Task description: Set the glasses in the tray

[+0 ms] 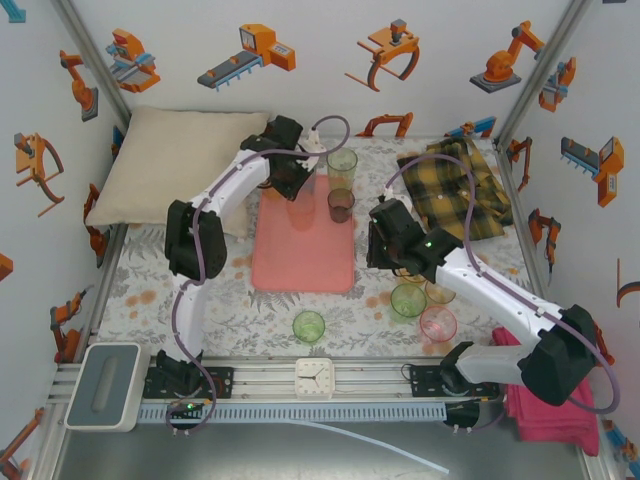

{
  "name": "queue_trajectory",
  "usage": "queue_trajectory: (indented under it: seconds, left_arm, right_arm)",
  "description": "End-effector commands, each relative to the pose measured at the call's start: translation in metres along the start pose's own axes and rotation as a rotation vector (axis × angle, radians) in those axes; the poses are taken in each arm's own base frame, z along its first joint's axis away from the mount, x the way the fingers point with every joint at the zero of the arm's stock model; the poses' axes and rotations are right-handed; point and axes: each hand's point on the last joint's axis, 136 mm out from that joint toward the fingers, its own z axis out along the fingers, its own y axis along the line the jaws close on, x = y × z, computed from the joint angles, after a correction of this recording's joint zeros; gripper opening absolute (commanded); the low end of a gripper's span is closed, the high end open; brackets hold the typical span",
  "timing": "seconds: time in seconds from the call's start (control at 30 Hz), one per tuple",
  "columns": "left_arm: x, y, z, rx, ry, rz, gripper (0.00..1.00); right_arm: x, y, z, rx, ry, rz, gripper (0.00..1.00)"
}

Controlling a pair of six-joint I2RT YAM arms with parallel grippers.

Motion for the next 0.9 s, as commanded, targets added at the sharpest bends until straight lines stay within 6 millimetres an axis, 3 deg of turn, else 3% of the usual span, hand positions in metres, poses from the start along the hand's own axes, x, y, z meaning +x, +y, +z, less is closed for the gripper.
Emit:
queue_trajectory:
  seconds: [0.0,0.53,0.87]
  left_arm:
    - [-0.0018,0.0019,0.0002,0.015,0.002,-0.019,0.2]
    - [-0.0101,0.0055,0.0031,0.006,-0.012,-0.024,0.15]
    - [-0.0063,0.0044,-0.0018,0.006,0.003,-0.021,0.26]
  right_arm:
    - [-0.0019,-0.0019,-0.0015,-0.004,-0.015,0.019,0.38]
    - [0.0004,-0.0042,0.0006,0.005,-0.009,0.02,0.38]
    - [-0.0016,-0.0018,0.001,-0.003,-0.015,0.024,0.38]
